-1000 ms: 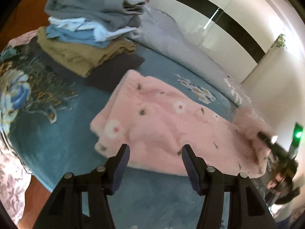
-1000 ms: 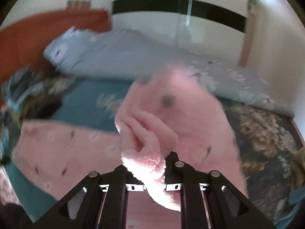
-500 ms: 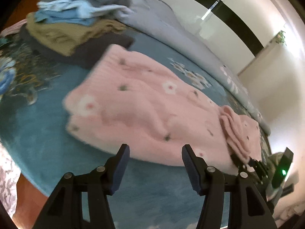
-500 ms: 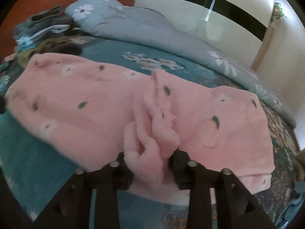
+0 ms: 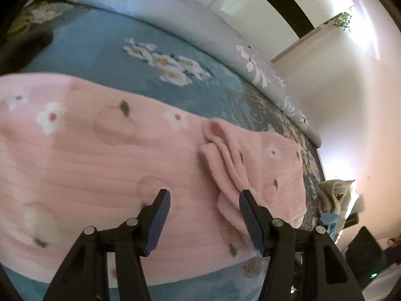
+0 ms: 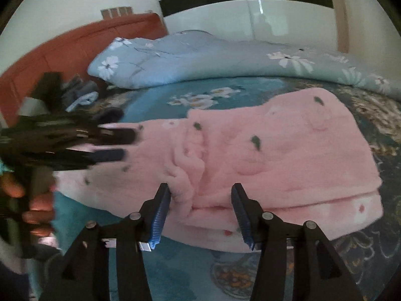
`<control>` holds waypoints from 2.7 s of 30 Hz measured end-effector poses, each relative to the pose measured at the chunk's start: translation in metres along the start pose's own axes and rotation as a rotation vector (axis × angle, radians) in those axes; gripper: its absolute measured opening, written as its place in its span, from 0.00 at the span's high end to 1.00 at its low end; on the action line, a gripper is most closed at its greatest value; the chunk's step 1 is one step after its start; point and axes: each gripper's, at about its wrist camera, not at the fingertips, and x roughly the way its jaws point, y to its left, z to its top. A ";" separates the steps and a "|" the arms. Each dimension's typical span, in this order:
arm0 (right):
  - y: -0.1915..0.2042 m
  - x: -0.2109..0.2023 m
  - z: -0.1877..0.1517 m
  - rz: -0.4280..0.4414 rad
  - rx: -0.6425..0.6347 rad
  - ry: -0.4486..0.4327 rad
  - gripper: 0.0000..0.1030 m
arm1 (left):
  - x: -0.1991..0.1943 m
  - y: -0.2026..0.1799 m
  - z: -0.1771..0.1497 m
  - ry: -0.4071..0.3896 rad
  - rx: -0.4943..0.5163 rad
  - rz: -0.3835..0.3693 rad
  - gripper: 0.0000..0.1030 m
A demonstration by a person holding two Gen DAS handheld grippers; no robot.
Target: Fold clothes
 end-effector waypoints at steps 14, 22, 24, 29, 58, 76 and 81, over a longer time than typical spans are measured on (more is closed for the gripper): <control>0.008 0.022 0.005 0.049 -0.072 0.011 0.50 | 0.033 0.007 0.015 0.040 -0.072 -0.060 0.40; -0.006 0.045 0.010 0.075 -0.001 0.054 0.90 | 0.043 0.015 0.033 0.019 -0.161 -0.159 0.40; -0.017 0.038 0.013 0.096 0.053 0.027 0.92 | 0.045 0.018 0.035 0.012 -0.186 -0.198 0.40; -0.041 -0.002 0.023 0.117 0.122 -0.082 0.92 | 0.047 0.024 0.033 0.007 -0.244 -0.260 0.40; 0.011 0.031 -0.007 0.183 -0.008 0.071 0.88 | 0.039 -0.005 0.062 -0.041 0.006 -0.065 0.86; -0.005 0.010 0.000 0.170 0.024 0.013 0.57 | -0.056 0.038 0.014 -0.213 -0.041 0.011 0.43; 0.011 0.029 0.004 0.171 0.009 0.038 0.56 | -0.120 0.080 -0.020 -0.379 -0.136 0.210 0.43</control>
